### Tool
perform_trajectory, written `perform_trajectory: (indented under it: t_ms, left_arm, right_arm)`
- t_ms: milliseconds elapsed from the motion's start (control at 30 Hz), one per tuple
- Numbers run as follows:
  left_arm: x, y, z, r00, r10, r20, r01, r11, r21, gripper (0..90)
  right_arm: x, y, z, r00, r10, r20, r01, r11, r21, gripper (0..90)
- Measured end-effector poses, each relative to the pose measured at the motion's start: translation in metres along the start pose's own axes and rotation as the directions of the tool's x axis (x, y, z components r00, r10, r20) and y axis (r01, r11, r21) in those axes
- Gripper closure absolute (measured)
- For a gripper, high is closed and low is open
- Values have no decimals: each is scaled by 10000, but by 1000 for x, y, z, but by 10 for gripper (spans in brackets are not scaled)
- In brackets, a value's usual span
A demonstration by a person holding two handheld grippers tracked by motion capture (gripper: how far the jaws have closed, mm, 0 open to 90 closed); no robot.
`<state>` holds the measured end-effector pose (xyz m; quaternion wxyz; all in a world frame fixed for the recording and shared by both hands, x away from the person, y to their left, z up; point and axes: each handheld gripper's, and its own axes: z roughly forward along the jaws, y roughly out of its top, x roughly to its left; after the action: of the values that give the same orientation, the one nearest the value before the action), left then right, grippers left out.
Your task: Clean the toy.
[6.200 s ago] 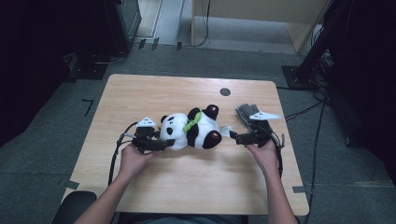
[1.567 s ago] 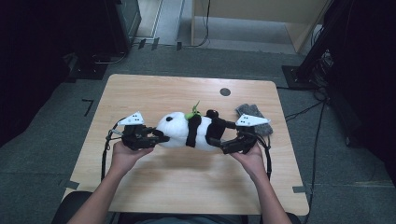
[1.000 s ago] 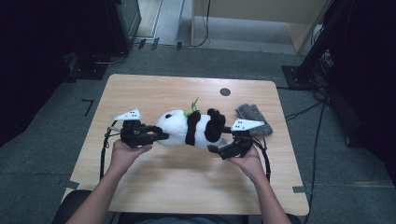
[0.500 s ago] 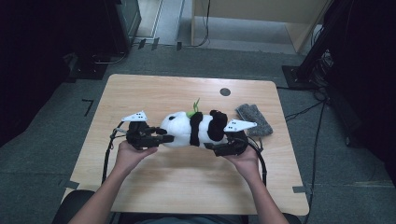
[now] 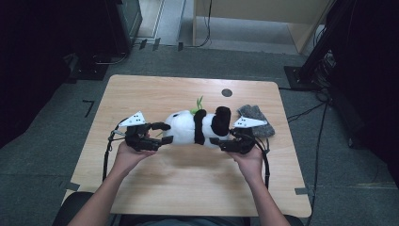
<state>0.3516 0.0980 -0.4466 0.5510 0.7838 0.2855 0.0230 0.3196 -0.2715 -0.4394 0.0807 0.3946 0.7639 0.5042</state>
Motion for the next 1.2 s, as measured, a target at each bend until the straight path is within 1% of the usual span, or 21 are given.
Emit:
perform_trajectory:
  t_ms: [33,133,200,300,367,400,467,567,600,667,700,733,800,833,900,967,1033,1067,1100,1167,1200]
  left_arm:
    - [1,-1,0,10000,22,-34,-22,9999,106,184]
    - [2,-4,1,9998,162,-77,-159,9993,335,237]
    - [1,-6,2,9995,300,-51,-298,9992,252,239]
    - [-1,-8,5,9988,462,150,-465,9987,191,241]
    - [0,-10,8,9978,387,543,-404,9987,299,240]
    - [0,-11,10,9975,348,620,-373,9986,387,228]
    - [0,-13,12,9978,302,587,-337,9976,605,188]
    - [-1,-15,17,9986,226,478,-255,9978,610,130]
    - [-3,-16,18,9991,273,311,-292,9976,630,126]
    - [-5,-17,20,9989,465,-50,-460,9963,732,128]
    - [-6,-17,20,9988,471,-165,-456,9956,813,147]
    - [-6,-18,21,9992,340,-188,-320,9950,948,176]
    - [-7,-16,20,9996,113,-273,-81,9932,1165,274]
    - [-9,-15,19,9992,117,-370,-73,9931,1175,332]
    - [-10,-13,17,9992,96,-400,-55,9948,1014,410]
    - [-10,-11,13,9993,31,-370,1,9963,855,460]
    - [-9,-9,11,9994,-96,-340,125,9963,850,501]
    - [-8,-9,10,9991,-325,-279,348,9958,847,515]
    - [-6,-8,8,9982,-597,-80,602,9951,788,543]
    - [-1,-8,4,9935,-1108,256,1089,9917,679,598]
    - [0,-7,3,9929,-1148,309,1126,9915,654,607]
  right_arm:
    - [-2,0,-2,9999,162,15,-162,9999,-59,397]
    - [-6,1,-9,9994,341,8,-341,9990,-296,397]
    - [-8,2,-13,9991,422,-98,-426,9985,-340,394]
    - [-5,2,-13,9989,363,-303,-370,9990,-237,390]
    - [-3,3,-12,9985,349,-427,-357,9992,-166,389]
    - [-2,3,-11,9982,352,-489,-359,9993,-134,389]
    - [-1,4,-10,9981,281,-552,-285,9996,-80,389]
    - [1,4,-7,9970,363,-686,-362,9993,25,389]
    - [3,4,-6,9957,407,-830,-404,9992,49,389]
    - [7,5,-2,9957,360,-858,-350,9993,136,389]
    - [9,5,0,9961,264,-846,-248,9995,195,386]
    - [11,5,1,9970,153,-757,-133,9996,262,382]
    - [13,5,2,9981,-4,-623,27,9993,371,366]
    - [13,5,3,9983,24,-576,1,9991,431,354]
    - [11,4,4,9984,38,-573,-14,9991,417,314]
    - [10,4,3,9980,116,-621,-94,9993,369,283]
    - [9,4,4,9979,-16,-649,38,9994,332,232]
    - [9,4,5,9976,-60,-686,84,9994,349,211]
    - [9,4,5,9975,-84,-702,110,9993,362,193]
    - [8,3,5,9966,-57,-823,78,9997,251,165]
    - [7,3,4,9957,-94,-920,109,9998,159,154]
